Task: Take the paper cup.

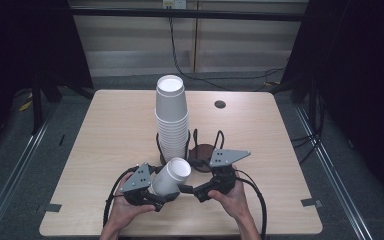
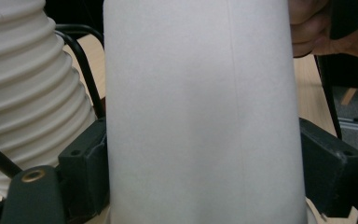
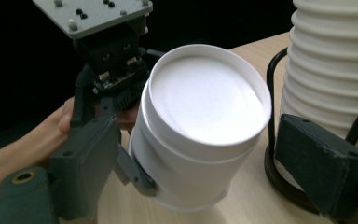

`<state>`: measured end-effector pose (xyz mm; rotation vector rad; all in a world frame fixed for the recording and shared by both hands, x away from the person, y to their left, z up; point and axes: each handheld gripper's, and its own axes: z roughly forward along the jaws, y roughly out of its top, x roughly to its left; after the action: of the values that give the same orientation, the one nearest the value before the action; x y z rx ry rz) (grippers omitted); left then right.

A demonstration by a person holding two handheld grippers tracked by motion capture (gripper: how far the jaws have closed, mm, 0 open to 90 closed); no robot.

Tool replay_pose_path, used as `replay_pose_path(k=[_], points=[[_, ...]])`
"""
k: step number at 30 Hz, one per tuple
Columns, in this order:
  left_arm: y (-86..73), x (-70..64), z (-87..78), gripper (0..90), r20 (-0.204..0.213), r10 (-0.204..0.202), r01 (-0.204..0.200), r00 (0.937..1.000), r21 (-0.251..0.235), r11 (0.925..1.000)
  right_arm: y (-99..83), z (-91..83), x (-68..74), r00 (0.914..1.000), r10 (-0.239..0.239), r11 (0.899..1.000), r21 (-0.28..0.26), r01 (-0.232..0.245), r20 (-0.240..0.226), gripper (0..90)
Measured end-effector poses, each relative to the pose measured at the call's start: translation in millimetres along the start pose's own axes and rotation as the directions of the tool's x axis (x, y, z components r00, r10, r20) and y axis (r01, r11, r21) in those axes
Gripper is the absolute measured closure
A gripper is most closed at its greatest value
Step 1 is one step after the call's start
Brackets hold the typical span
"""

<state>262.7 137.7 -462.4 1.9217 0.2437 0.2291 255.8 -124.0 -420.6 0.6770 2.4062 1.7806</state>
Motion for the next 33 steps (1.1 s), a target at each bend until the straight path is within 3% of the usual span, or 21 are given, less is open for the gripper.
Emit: replay_pose_path(k=[6, 8, 12, 20, 23, 24, 26, 29, 30, 33], points=[[6.7, 4.1, -1.0, 16.7, 0.021, 0.009, -0.01, 0.9997, 0.052, 0.9986, -5.8, -3.6, -2.0, 1.0, -0.001, 1.0, 0.014, 0.001, 0.001, 12.9], [7.6, 6.4, -3.4, 16.7, 0.006, 0.009, -0.009, 0.9999, 0.066, 0.9978, -7.6, -4.5, -2.3, 1.0, -0.001, 1.0, 0.018, 0.001, 0.009, 12.8], [12.2, 12.0, -6.0, 16.4, 0.003, 0.024, -0.024, 0.9997, 0.123, 0.9921, -11.0, -0.5, -4.3, 0.9998, -0.015, 0.996, 0.084, 0.014, 0.013, 12.9], [18.6, 17.8, -7.8, 16.4, 0.006, 0.042, -0.042, 0.9991, 0.18, 0.9827, -7.0, 3.7, -6.5, 0.9996, -0.027, 0.991, 0.131, 0.026, 0.011, 13.1], [21.4, 17.8, -8.5, 16.4, 0.019, 0.047, -0.05, 0.9987, 0.198, 0.979, -0.1, 3.9, -8.8, 0.999, -0.043, 0.985, 0.166, 0.041, 0.013, 13.1], [23.2, 17.3, -8.6, 16.5, 0.018, 0.068, -0.07, 0.9975, 0.224, 0.9722, 1.4, 3.8, -9.5, 0.999, -0.043, 0.984, 0.174, 0.04, 0.012, 13.1], [24.3, 17.2, -8.8, 16.5, 0.022, 0.074, -0.077, 0.997, 0.232, 0.9698, 2.5, 3.7, -9.9, 0.9991, -0.042, 0.983, 0.182, 0.039, 0.011, 13.2], [26.8, 17.8, -10.3, 16.5, 0.023, 0.081, -0.084, 0.9965, 0.238, 0.9677, 6.0, 4.6, -11.0, 0.9983, -0.058, 0.973, 0.224, 0.055, 0.009, 13.2], [27.3, 18.1, -10.8, 16.5, 0.024, 0.079, -0.083, 0.9966, 0.244, 0.9663, 8.2, 5.3, -10.9, 0.9975, -0.069, 0.964, 0.259, 0.063, 0.013, 13.2], [27.3, 18.4, -10.1, 16.5, 0.024, 0.088, -0.091, 0.9958, 0.26, 0.9612, 10.5, 5.4, -11.7, 0.9971, -0.075, 0.959, 0.274, 0.07, 0.008, 13.2]])
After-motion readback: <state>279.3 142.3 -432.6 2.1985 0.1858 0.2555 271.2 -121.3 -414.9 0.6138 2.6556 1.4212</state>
